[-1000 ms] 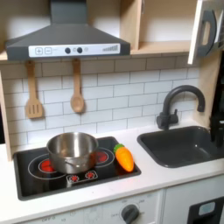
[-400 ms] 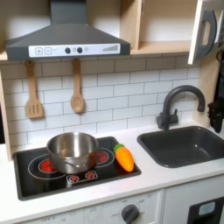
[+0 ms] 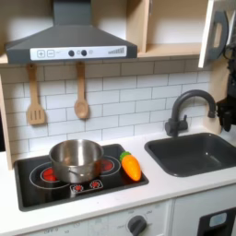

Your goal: Close microwave

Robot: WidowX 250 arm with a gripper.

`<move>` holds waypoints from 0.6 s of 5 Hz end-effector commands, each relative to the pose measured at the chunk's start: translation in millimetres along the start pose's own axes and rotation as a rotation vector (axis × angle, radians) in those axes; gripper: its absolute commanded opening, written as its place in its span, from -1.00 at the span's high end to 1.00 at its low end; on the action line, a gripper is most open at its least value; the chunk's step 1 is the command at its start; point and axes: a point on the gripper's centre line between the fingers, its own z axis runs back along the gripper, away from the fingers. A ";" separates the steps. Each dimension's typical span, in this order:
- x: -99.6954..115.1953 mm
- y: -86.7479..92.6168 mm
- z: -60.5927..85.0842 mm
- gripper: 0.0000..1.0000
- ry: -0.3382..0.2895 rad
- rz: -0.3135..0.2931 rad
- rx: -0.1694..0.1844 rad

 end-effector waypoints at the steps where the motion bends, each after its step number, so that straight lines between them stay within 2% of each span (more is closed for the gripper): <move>1: 21.3 10.7 3.0 -1.00 -0.010 0.044 -0.014; 3: 38.9 24.4 11.4 -1.00 -0.038 0.103 -0.010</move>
